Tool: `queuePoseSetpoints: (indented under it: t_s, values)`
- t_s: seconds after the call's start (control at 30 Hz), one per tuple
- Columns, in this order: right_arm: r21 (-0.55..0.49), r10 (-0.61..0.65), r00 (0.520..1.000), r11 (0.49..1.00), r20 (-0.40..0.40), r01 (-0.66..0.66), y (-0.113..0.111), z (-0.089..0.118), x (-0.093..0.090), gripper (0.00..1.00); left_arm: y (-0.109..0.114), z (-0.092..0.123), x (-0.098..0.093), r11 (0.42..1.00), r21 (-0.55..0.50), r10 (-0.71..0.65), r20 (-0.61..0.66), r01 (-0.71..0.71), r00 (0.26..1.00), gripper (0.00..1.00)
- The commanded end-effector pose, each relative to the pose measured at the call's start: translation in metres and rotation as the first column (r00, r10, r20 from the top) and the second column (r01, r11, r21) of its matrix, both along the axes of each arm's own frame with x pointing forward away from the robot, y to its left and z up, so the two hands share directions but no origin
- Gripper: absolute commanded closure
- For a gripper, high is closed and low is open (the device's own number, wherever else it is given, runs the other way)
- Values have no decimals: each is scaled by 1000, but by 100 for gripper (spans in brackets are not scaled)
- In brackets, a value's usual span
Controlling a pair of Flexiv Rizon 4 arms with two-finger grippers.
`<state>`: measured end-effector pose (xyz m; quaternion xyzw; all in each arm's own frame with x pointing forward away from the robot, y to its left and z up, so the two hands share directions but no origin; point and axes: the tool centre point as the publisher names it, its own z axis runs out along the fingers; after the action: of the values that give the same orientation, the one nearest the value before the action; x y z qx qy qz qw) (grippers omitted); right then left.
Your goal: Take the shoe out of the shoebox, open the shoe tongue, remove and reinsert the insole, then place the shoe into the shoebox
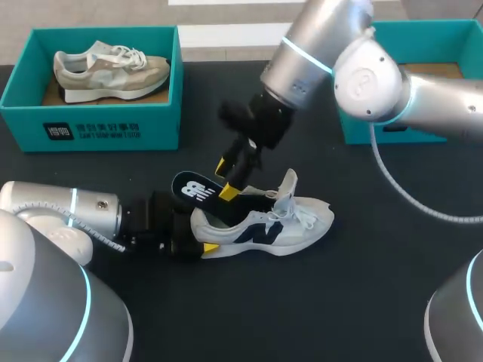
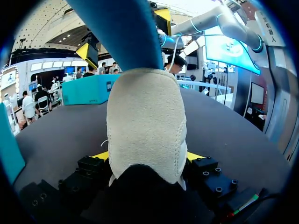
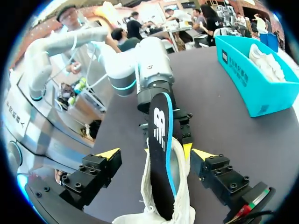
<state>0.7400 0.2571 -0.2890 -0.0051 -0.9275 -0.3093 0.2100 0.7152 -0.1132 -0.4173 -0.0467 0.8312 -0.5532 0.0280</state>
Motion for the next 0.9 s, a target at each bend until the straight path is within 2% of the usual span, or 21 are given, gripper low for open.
queuePoseSetpoints:
  t_s: [0.03, 0.07, 0.47, 0.6, 0.63, 0.7, 0.73, 0.9]
  values:
    - [98, -15, 998, 995, -59, 20, 6, -16, 0, 42, -2, -8, 0, 1000, 3, 0, -1, 0, 1000, 100]
    - [98, -15, 998, 995, -66, 21, 7, -17, -1, 56, -2, -8, 0, 1000, 3, 0, -1, 0, 1000, 100]
    - [109, 29, 991, 994, -128, -15, 25, -31, -7, 57, -2, -8, 0, 1000, 3, 0, -1, 0, 1000, 100]
    - [117, 50, 989, 993, -139, -33, 30, -34, -7, 63, -2, -8, 0, 1000, 3, 0, -1, 0, 1000, 100]
    - [117, 50, 989, 993, -139, -34, 31, -35, -7, 67, -2, -8, 0, 1000, 3, 0, -1, 0, 1000, 100]
    - [113, 50, 988, 993, -144, -34, 31, -35, -7, 84, -2, -8, 0, 1000, 3, 0, -1, 0, 1000, 100]
    - [112, 53, 988, 993, -143, -37, 31, -34, -7, 100, -2, -8, 0, 1000, 3, 0, -1, 0, 1000, 100]
    - [136, 76, 992, 989, -97, -63, 34, -14, -2, 100, -2, -8, 0, 1000, 3, 0, -1, 0, 1000, 100]
